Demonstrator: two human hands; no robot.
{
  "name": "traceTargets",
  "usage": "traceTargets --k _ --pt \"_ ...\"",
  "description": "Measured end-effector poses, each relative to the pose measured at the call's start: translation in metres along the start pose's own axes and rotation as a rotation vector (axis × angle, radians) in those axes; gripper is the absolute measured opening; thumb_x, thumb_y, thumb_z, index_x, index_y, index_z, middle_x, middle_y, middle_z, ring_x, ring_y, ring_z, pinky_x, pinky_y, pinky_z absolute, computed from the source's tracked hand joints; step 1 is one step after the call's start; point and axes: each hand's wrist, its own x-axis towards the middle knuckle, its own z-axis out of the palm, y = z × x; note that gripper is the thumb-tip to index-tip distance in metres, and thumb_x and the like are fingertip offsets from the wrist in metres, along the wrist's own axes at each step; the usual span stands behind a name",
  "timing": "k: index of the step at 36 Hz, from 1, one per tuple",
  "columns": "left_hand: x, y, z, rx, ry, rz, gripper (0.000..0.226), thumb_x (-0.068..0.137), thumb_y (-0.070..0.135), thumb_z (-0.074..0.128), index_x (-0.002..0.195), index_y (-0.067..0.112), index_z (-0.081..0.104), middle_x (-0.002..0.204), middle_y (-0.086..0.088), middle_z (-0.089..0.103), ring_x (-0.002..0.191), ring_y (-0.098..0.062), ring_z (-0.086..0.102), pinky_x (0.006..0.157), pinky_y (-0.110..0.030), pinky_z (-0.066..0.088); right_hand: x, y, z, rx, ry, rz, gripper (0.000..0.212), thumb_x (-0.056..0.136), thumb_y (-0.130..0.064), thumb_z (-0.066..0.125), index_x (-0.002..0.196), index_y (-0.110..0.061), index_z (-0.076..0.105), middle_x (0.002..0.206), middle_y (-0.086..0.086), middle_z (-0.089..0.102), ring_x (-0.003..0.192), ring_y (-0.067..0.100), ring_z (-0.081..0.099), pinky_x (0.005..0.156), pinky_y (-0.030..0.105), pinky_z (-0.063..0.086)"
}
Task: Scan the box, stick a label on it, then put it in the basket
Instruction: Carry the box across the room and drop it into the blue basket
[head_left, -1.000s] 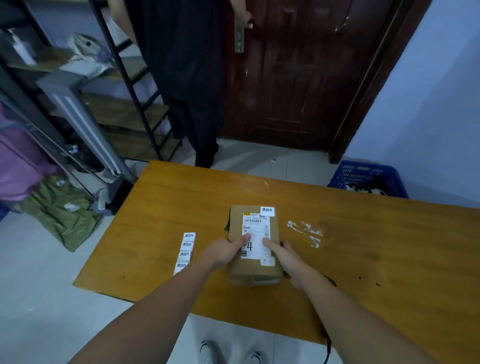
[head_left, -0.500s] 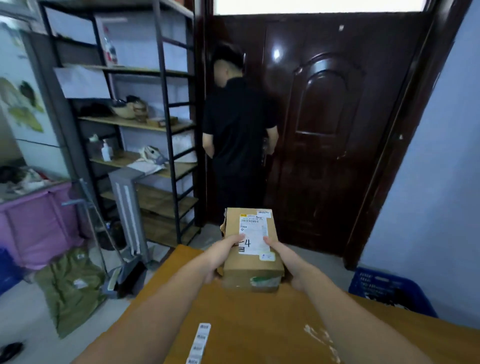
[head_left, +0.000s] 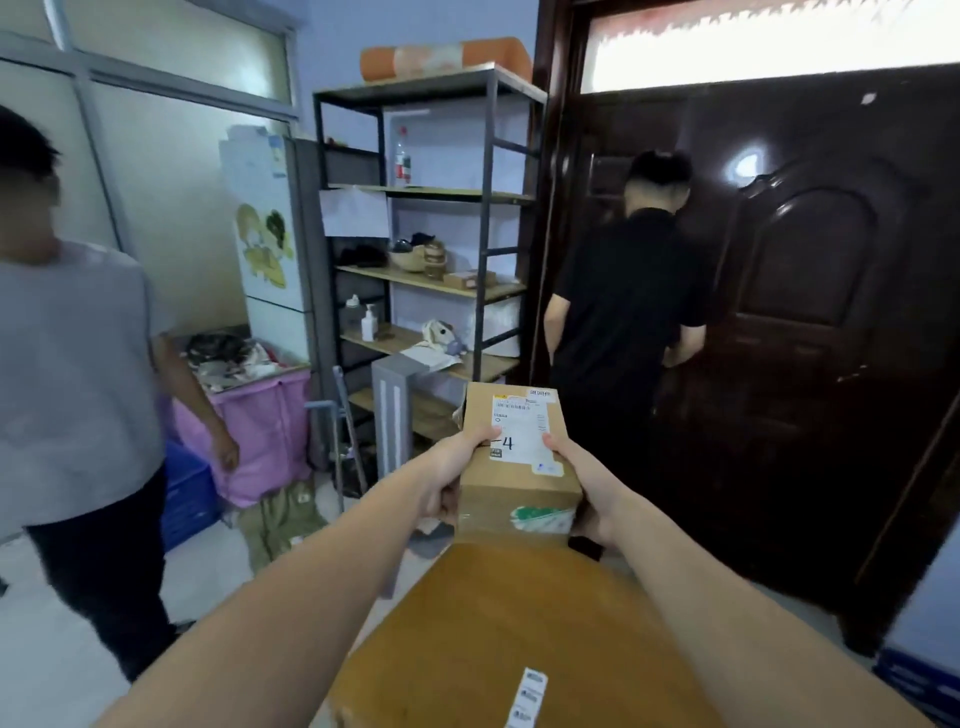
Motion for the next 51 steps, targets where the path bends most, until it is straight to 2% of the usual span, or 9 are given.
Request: traceTargets --k 3,10,15,18,20,25,29,40,51 --pt "-0.013 -0.004 -0.033 -0.018 0.083 -0.006 0.077 0.058 0.076 0.072 0.11 0.019 0.075 0.106 -0.013 0.079 0.085 -0.029 0.071 0.079 -0.038 0.048 0.01 -0.007 0.034 -0.044 -0.077 -0.007 0.049 0.089 -0.062 0.066 0.118 -0.024 0.076 0.107 0.008 0.084 0.089 0.026 0.082 0.064 0.036 0.065" --pt "-0.054 -0.022 -0.099 -0.141 0.285 -0.016 0.077 0.057 0.075 0.074 0.111 0.02 0.074 0.098 -0.01 0.08 0.09 -0.03 0.073 0.081 -0.04 0.054 0.031 -0.02 0.114 -0.163 -0.247 -0.012 0.057 0.081 -0.064 0.075 0.119 -0.022 0.077 0.112 0.012 0.082 0.104 0.034 0.078 0.102 0.049 0.057" --pt "-0.095 -0.041 -0.137 -0.211 0.43 -0.011 0.073 0.062 0.071 0.074 0.116 0.021 0.073 0.104 -0.009 0.08 0.099 -0.031 0.074 0.097 -0.046 0.054 0.035 -0.019 0.172 -0.219 -0.401 0.002 0.051 0.087 -0.061 0.071 0.118 -0.021 0.077 0.108 0.013 0.083 0.09 0.032 0.081 0.074 0.036 0.063" --pt "-0.121 -0.057 -0.157 -0.291 0.47 -0.016 0.067 0.067 0.07 0.073 0.115 0.022 0.072 0.097 -0.008 0.081 0.086 -0.028 0.078 0.075 -0.041 0.063 0.033 -0.015 0.208 -0.26 -0.499 0.038 0.051 0.087 -0.061 0.071 0.116 -0.02 0.078 0.107 0.014 0.083 0.084 0.031 0.082 0.064 0.036 0.063" --pt "-0.139 -0.071 -0.17 -0.325 0.512 -0.016 0.069 0.067 0.069 0.074 0.116 0.02 0.072 0.103 -0.01 0.08 0.093 -0.03 0.077 0.083 -0.043 0.061 0.03 -0.01 0.231 -0.279 -0.556 0.055 0.05 0.088 -0.062 0.07 0.115 -0.021 0.078 0.105 0.013 0.083 0.082 0.03 0.082 0.061 0.035 0.064" --pt "-0.186 -0.099 -0.198 -0.322 0.688 -0.026 0.065 0.065 0.071 0.071 0.107 0.021 0.071 0.075 -0.001 0.079 0.063 -0.021 0.073 0.061 -0.031 0.057 0.021 0.008 0.287 -0.343 -0.649 0.071 0.056 0.085 -0.063 0.071 0.121 -0.02 0.075 0.108 0.012 0.083 0.093 0.03 0.081 0.078 0.038 0.062" --pt "-0.221 -0.118 -0.229 -0.349 0.761 -0.053 0.062 0.069 0.069 0.071 0.112 0.024 0.069 0.104 -0.005 0.074 0.092 -0.026 0.069 0.073 -0.041 0.055 0.008 0.021 0.339 -0.384 -0.707 0.052 0.059 0.082 -0.064 0.073 0.124 -0.023 0.074 0.113 0.01 0.082 0.108 0.032 0.077 0.103 0.047 0.056" --pt "-0.279 -0.146 -0.326 -0.337 0.817 -0.109 0.063 0.066 0.069 0.07 0.11 0.024 0.068 0.109 -0.009 0.075 0.101 -0.029 0.07 0.091 -0.049 0.055 -0.005 0.049 0.46 -0.368 -0.766 0.049 0.063 0.076 -0.066 0.075 0.123 -0.024 0.075 0.112 0.01 0.082 0.112 0.033 0.074 0.105 0.047 0.053" --pt "-0.254 -0.159 -0.401 -0.366 0.797 -0.123 0.067 0.06 0.072 0.07 0.108 0.025 0.069 0.102 -0.009 0.078 0.096 -0.029 0.073 0.085 -0.049 0.059 0.037 0.05 0.528 -0.377 -0.709 0.08 0.064 0.079 -0.063 0.076 0.127 -0.021 0.069 0.113 0.012 0.081 0.113 0.035 0.072 0.103 0.048 0.053"
